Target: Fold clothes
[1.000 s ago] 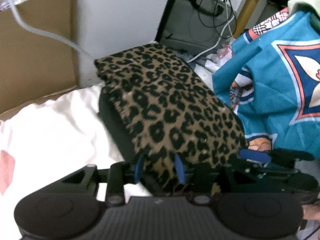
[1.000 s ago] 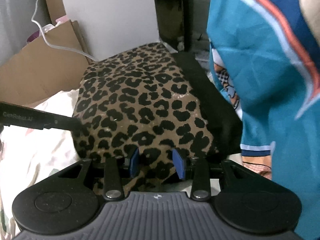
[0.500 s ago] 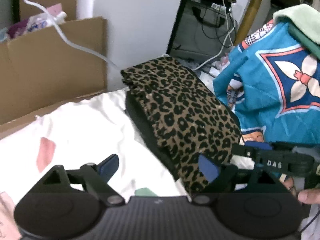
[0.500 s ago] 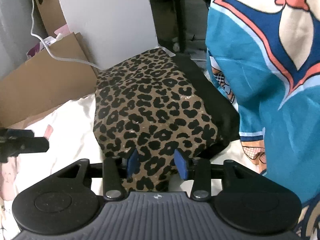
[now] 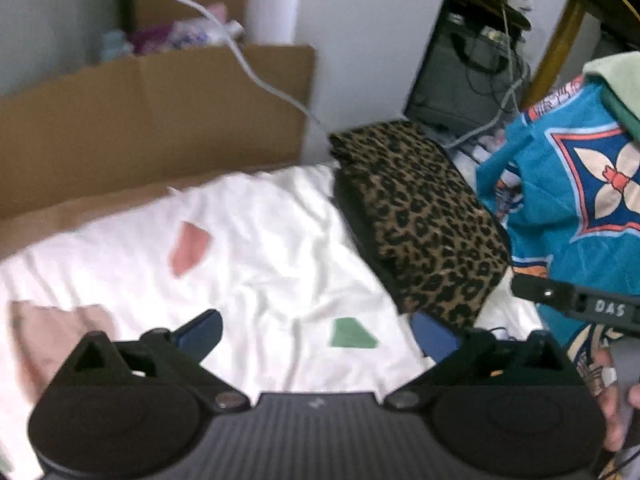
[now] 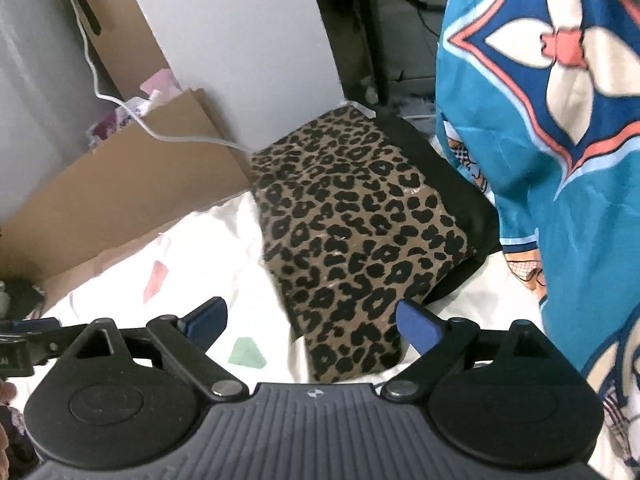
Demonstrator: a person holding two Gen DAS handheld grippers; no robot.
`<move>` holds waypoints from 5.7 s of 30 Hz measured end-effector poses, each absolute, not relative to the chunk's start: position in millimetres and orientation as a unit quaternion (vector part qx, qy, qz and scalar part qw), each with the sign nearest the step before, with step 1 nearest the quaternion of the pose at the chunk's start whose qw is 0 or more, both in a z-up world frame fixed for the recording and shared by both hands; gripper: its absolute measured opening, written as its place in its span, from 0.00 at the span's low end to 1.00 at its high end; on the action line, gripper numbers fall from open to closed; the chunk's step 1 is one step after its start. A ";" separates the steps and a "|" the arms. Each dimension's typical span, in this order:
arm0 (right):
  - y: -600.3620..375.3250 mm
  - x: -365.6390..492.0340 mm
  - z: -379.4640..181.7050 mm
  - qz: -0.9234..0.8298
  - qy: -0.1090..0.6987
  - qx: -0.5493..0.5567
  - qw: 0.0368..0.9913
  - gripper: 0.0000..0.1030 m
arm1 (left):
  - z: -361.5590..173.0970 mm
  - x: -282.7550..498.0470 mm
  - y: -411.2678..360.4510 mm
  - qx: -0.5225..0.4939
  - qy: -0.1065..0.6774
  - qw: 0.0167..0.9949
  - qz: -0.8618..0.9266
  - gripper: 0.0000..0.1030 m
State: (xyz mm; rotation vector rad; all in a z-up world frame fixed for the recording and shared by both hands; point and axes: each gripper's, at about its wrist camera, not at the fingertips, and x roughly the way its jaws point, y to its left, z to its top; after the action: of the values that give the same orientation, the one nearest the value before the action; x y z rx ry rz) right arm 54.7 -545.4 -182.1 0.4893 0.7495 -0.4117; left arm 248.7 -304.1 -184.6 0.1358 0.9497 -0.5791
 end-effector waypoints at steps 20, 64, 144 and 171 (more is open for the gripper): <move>-439.1 -2.5 -69.9 -0.141 0.407 0.200 0.880 0.92 | -77.2 146.7 -184.0 0.057 0.516 0.846 -0.123 0.99; -276.2 -88.1 31.5 -0.084 0.443 0.197 0.871 0.98 | 1.1 8.3 -90.2 0.008 0.487 0.873 -0.005 0.94; -226.0 -74.8 14.7 -0.044 0.474 0.134 0.869 0.98 | -7.7 10.8 -83.6 0.005 0.552 0.834 -0.008 0.93; -217.4 -72.0 10.8 -0.050 0.477 0.131 0.868 0.98 | -11.7 10.9 -84.3 -0.004 0.567 0.824 -0.010 0.93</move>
State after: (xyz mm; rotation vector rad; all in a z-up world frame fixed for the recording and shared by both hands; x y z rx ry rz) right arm -72.0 -217.4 10.8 0.2733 0.9977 -0.1044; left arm 10.9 -84.3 -11.7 -0.0080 1.2054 -0.0205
